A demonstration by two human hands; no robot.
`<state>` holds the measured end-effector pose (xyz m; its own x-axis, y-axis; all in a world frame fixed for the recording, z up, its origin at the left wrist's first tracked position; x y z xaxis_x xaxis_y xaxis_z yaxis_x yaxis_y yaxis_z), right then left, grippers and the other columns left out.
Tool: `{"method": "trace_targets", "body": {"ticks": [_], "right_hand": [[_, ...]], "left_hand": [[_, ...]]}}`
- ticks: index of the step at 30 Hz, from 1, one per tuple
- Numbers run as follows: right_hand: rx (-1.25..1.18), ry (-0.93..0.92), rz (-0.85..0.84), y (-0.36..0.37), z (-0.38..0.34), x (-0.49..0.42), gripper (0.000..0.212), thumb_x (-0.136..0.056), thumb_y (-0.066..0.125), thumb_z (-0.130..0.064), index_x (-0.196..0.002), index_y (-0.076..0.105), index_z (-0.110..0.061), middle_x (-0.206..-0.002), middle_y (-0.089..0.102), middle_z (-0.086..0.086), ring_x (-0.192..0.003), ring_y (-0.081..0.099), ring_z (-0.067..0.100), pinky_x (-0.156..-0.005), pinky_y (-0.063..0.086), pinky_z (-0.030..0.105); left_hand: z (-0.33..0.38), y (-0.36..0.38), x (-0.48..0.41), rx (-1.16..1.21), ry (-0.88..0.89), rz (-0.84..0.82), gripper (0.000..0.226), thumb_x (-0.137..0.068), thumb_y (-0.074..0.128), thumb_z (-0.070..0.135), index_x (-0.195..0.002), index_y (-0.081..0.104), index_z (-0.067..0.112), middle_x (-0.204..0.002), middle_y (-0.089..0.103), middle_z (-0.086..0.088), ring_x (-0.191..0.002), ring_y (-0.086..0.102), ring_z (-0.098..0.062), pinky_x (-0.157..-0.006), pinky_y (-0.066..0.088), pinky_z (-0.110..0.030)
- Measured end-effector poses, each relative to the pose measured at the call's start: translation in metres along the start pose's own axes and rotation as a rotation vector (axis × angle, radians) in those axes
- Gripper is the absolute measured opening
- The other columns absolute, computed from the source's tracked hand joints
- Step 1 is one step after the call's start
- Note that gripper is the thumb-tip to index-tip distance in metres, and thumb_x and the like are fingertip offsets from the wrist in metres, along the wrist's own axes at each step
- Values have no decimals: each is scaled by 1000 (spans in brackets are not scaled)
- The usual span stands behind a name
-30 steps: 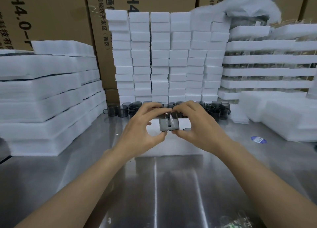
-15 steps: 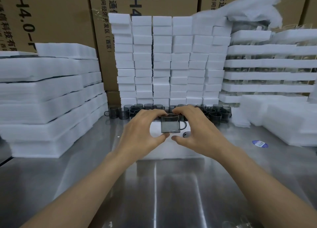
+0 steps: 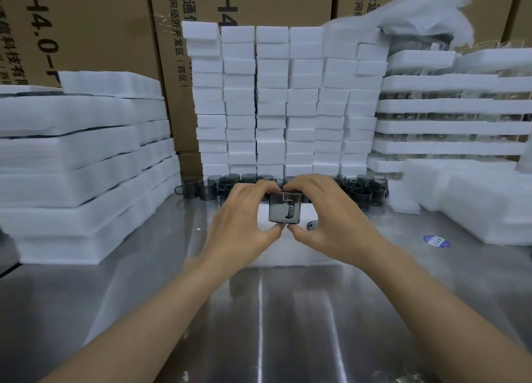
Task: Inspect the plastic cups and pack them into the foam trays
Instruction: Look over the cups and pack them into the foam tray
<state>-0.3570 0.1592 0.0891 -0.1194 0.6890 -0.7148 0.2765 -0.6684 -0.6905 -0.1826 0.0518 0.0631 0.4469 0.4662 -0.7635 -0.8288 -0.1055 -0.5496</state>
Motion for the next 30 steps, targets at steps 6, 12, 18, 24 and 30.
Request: {"method": "trace_targets", "body": {"ticks": [6, 12, 18, 24, 30], "right_hand": [[53, 73, -60, -1, 12, 3, 62, -82, 85, -34, -139, 62, -20, -144, 53, -9, -136, 43, 11, -114, 35, 23], [93, 15, -18, -2, 5, 2, 62, -82, 85, -36, -137, 64, -16, -142, 57, -5, -132, 49, 15, -113, 43, 36], [-174, 114, -39, -1, 1, 1, 56, -87, 72, -61, -138, 55, -44, -139, 51, -27, -134, 46, 1, -109, 40, 22], [-474, 353, -133, 4, 10, 1, 60, -92, 67, -60, -148, 54, -41, -113, 73, -16, -99, 70, 4, -89, 57, 33], [-423, 454, 63, -1, 19, 2, 60, -80, 66, -66, -132, 66, -37, -102, 72, -21, -94, 67, 0, -79, 52, 14]], "left_hand": [[-8, 4, -1, 121, -99, -97, 55, -81, 88, 40, -124, 54, 47, -124, 64, 28, -124, 56, 4, -92, 50, -31], [-2, 3, 2, 15, -53, -84, 68, -82, 85, 44, -139, 49, 53, -128, 56, 32, -124, 51, 3, -88, 44, -17], [0, -3, 0, 62, -82, -82, 58, -75, 77, 56, -129, 57, 52, -115, 68, 29, -119, 58, 4, -88, 49, -24], [0, 1, -1, 166, -35, -107, 59, -80, 81, 49, -132, 55, 54, -121, 68, 28, -122, 60, -1, -91, 54, -33], [-35, 1, -3, 77, -227, -203, 68, -102, 65, 25, -153, 34, 59, -149, 49, 21, -143, 42, -11, -113, 38, -39]]}}
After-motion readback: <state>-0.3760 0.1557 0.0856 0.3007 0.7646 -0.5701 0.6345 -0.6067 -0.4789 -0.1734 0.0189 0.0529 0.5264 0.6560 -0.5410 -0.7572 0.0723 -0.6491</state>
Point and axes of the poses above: each hand's wrist, its own x-axis away from the middle knuckle, its own y-axis out of the palm, z = x × y, the point moved 2 cm from there along -x, towards the middle knuckle
